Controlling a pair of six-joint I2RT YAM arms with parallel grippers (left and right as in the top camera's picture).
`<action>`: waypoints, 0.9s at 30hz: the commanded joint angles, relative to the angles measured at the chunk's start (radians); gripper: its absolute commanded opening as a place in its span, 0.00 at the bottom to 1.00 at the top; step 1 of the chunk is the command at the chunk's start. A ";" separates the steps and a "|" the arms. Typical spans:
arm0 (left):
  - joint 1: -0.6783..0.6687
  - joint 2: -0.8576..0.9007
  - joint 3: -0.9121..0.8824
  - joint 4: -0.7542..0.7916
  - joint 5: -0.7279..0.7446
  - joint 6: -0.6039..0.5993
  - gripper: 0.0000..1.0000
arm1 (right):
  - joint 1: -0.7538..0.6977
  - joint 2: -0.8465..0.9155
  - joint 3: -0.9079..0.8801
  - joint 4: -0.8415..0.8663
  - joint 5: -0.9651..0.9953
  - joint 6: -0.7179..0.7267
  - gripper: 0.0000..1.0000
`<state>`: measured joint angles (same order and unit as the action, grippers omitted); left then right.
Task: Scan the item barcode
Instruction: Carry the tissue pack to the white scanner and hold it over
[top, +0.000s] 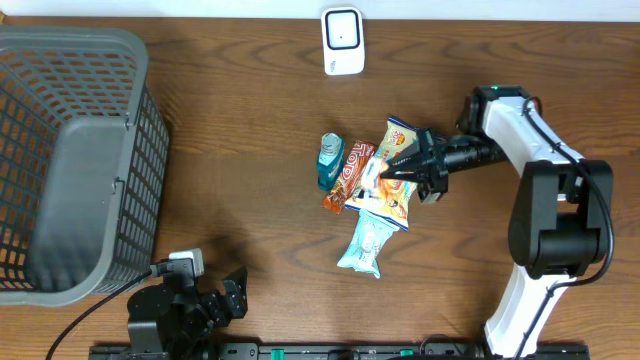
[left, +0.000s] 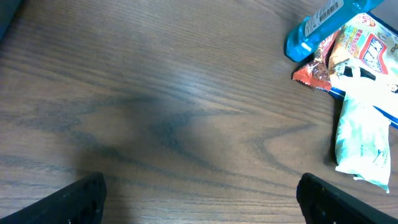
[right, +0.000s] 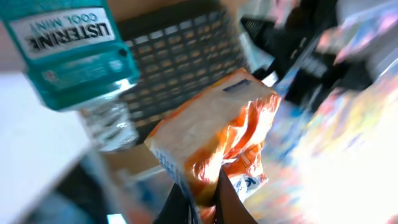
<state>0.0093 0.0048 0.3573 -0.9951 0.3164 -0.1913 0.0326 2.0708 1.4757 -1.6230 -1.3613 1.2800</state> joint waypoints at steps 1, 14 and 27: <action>0.001 -0.001 -0.006 -0.011 0.012 -0.009 0.98 | -0.027 0.000 0.014 0.032 -0.093 0.400 0.02; 0.001 -0.001 -0.006 -0.011 0.013 -0.009 0.98 | -0.113 0.006 0.013 0.109 0.098 0.768 0.01; 0.001 -0.001 -0.006 -0.011 0.012 -0.009 0.98 | -0.140 0.006 0.013 0.036 0.121 0.721 0.01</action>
<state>0.0093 0.0048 0.3573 -0.9951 0.3164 -0.1909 -0.0902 2.0712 1.4776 -1.5848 -1.2472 2.0144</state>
